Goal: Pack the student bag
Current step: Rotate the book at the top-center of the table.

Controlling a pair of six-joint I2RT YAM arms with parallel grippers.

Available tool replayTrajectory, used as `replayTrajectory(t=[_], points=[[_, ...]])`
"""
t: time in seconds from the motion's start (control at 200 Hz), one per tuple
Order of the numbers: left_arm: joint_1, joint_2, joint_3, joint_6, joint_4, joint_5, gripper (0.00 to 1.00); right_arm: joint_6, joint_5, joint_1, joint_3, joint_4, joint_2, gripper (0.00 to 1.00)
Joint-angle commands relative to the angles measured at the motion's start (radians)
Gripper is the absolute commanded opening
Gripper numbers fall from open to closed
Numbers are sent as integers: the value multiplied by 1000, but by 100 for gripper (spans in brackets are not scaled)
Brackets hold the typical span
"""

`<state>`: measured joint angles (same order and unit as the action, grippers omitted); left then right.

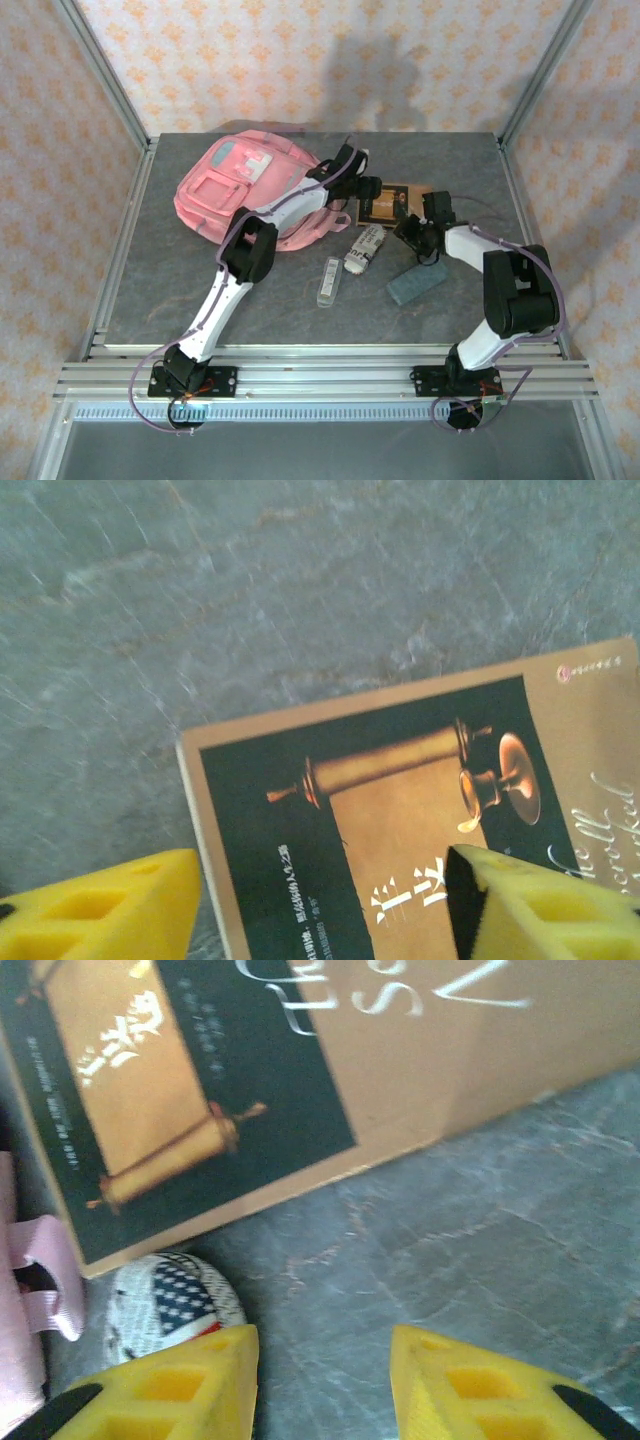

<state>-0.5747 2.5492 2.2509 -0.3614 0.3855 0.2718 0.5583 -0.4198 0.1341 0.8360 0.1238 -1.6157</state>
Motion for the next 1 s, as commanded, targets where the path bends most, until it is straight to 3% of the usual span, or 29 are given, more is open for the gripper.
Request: replayTrajectory(t=[0.0, 0.26, 0.561, 0.846, 0.991], points=[[-13, 25, 18, -12, 5, 77, 59, 49, 6, -23, -11, -85, -30, 37], [-40, -37, -150, -10, 23, 66, 32, 83, 54, -57, 81, -124, -150, 36], [-84, -148, -382, -14, 32, 62, 21, 100, 79, -60, 278, -128, -319, 35], [-112, -261, -444, -26, -2, 60, 21, 64, 73, -60, 363, -127, -388, 36], [-85, -253, -314, -14, 26, 0, 45, 63, 56, -61, 344, -119, -370, 38]])
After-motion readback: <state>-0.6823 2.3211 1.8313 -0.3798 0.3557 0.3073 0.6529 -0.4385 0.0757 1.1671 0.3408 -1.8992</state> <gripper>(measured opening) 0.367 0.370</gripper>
